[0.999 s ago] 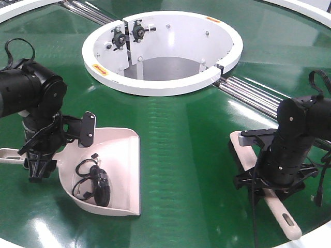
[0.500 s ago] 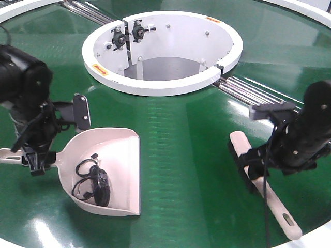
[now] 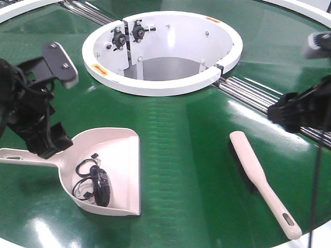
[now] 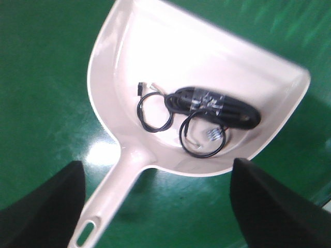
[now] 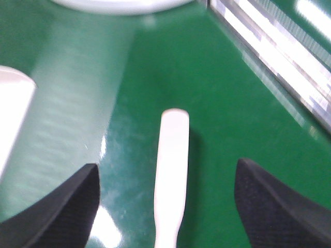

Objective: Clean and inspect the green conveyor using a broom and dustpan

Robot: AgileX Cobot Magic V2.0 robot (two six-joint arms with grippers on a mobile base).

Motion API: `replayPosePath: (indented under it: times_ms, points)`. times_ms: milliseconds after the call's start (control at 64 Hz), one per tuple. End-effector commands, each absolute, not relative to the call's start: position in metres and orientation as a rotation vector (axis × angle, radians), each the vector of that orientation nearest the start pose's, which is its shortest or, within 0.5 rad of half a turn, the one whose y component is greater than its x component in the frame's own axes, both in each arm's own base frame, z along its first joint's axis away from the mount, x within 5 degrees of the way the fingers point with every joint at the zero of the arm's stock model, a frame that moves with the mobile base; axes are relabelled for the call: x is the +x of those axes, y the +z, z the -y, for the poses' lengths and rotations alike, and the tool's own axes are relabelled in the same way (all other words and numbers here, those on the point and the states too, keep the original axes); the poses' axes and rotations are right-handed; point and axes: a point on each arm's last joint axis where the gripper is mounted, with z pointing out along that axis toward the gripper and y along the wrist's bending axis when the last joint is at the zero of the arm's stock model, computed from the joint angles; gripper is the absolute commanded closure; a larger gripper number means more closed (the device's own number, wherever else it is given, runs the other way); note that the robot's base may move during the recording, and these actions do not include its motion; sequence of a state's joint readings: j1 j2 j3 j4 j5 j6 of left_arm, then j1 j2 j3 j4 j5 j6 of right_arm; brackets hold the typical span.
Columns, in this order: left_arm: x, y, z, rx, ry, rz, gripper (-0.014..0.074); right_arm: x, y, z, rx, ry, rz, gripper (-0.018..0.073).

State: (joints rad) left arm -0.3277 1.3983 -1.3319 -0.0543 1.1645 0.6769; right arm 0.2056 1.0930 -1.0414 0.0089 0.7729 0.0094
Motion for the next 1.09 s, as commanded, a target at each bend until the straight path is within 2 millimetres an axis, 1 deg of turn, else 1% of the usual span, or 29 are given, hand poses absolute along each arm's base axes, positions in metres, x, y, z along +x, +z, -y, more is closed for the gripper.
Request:
replayPosePath:
  times_ms: [0,62,156,219,328,375,390,484,562,609,640,718,765,843,921,1015,1078]
  points:
    - [0.245,0.384,0.089,1.037,-0.028,-2.348,0.0082,0.194,0.394,-0.040,-0.233,0.116,-2.109,0.0032]
    - [0.235,0.393,0.086,0.974,-0.050,-2.328,0.0098,0.178,0.406,-0.037,-0.227,0.120,-2.051,0.0032]
    - [0.215,0.406,0.082,0.913,-0.083,-2.230,0.0128,0.154,0.421,-0.031,-0.230,0.111,-1.959,0.0032]
    - [0.201,0.408,0.078,0.875,-0.088,-2.165,0.0146,0.135,0.430,-0.028,-0.234,0.107,-1.893,0.0032]
    - [0.173,0.410,0.067,0.769,-0.094,-2.042,0.0166,0.109,0.440,-0.022,-0.237,0.102,-1.810,0.0032]
    - [0.161,0.407,0.063,0.724,-0.099,-1.992,0.0169,0.099,0.444,-0.020,-0.235,0.101,-1.777,0.0032]
    - [0.158,0.403,0.062,0.720,-0.098,-1.986,0.0168,0.094,0.445,-0.019,-0.234,0.101,-1.763,0.0032]
    - [0.134,0.390,0.052,0.669,-0.088,-1.876,0.0168,0.076,0.450,-0.016,-0.240,0.092,-1.703,0.0032]
    - [0.115,0.376,0.045,0.620,-0.083,-1.784,0.0168,0.065,0.447,-0.013,-0.238,0.089,-1.653,0.0032]
    - [0.103,0.367,0.041,0.580,-0.090,-1.730,0.0168,0.061,0.439,-0.013,-0.234,0.090,-1.625,0.0032]
    - [0.097,0.360,0.038,0.554,-0.096,-1.701,0.0168,0.060,0.430,-0.012,-0.232,0.091,-1.613,0.0032]
    - [0.085,0.343,0.033,0.512,-0.103,-1.644,0.0168,0.060,0.399,-0.012,-0.233,0.089,-1.603,0.0032]
    - [0.079,0.331,0.031,0.495,-0.108,-1.627,0.0168,0.056,0.382,-0.012,-0.237,0.083,-1.587,0.0032]
    - [0.072,0.315,0.028,0.451,-0.132,-1.602,0.0168,0.049,0.351,-0.010,-0.242,0.078,-1.538,0.0032]
    - [0.066,0.303,0.025,0.421,-0.132,-1.543,0.0168,0.040,0.325,-0.008,-0.227,0.084,-1.466,0.0032]
    - [0.064,0.292,0.023,0.400,-0.124,-1.487,0.0168,0.041,0.294,-0.009,-0.225,0.085,-1.461,0.0032]
    - [0.064,0.283,0.023,0.402,-0.124,-1.502,0.0168,0.044,0.281,-0.010,-0.212,0.108,-1.499,0.0032]
